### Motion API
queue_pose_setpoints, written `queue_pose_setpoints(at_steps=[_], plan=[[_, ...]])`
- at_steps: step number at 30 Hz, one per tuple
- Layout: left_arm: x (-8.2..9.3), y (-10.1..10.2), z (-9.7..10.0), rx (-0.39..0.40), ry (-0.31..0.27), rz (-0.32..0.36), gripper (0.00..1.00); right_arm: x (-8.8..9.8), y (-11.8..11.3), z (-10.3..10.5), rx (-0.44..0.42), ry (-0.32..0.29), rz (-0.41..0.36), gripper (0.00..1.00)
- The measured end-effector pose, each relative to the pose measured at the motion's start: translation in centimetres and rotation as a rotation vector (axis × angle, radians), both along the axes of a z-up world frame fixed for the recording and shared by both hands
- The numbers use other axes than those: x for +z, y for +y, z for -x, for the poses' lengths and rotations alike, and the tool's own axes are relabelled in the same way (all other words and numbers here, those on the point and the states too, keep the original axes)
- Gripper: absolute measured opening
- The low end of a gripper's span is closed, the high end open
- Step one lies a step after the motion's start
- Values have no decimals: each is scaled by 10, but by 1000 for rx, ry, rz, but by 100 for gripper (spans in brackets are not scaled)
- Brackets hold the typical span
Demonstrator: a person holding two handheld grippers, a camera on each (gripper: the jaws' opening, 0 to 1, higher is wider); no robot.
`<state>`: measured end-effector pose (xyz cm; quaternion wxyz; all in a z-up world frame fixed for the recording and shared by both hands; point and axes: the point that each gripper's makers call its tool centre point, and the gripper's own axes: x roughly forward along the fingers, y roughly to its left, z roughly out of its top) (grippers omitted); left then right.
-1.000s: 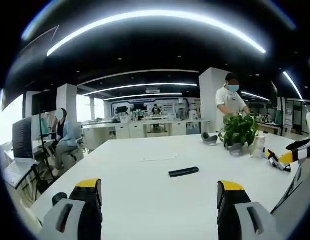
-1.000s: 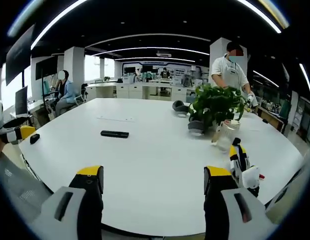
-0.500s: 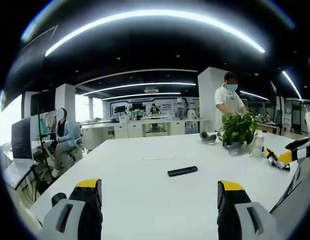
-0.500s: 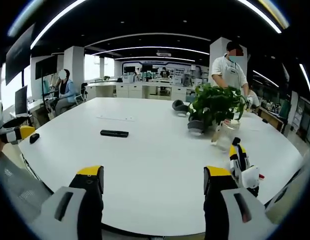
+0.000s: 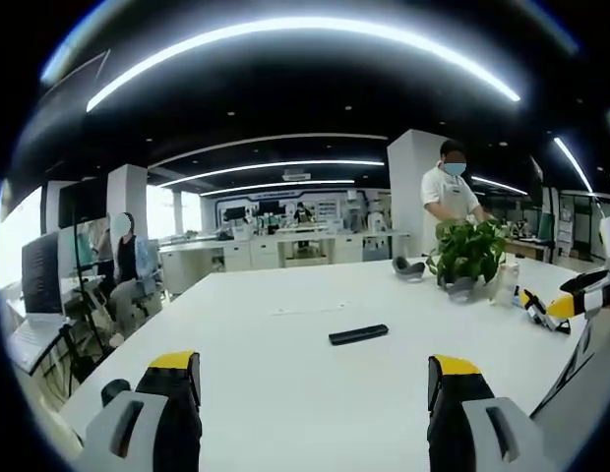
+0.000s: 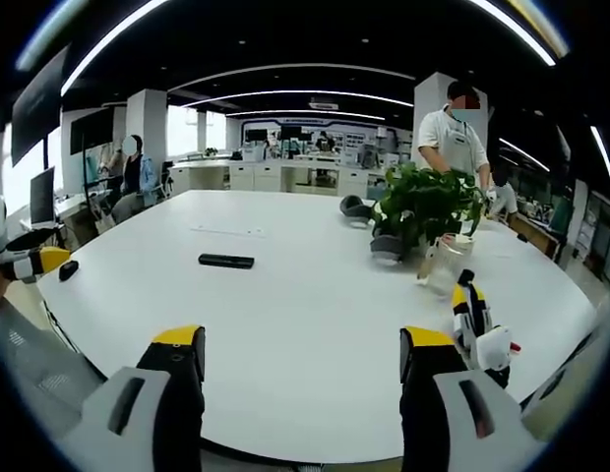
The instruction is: Press the specified remote control buttons in sequence, fully releasing each button before pressing the next.
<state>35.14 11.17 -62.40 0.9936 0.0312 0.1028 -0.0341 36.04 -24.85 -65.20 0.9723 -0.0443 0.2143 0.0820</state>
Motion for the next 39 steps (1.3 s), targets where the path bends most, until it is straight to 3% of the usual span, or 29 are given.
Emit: queue_pose_setpoints(at_steps=[39], plan=[[-2,-8,-1,-37,19,-27,100,3,-1,0,-2,-15,-27,82]])
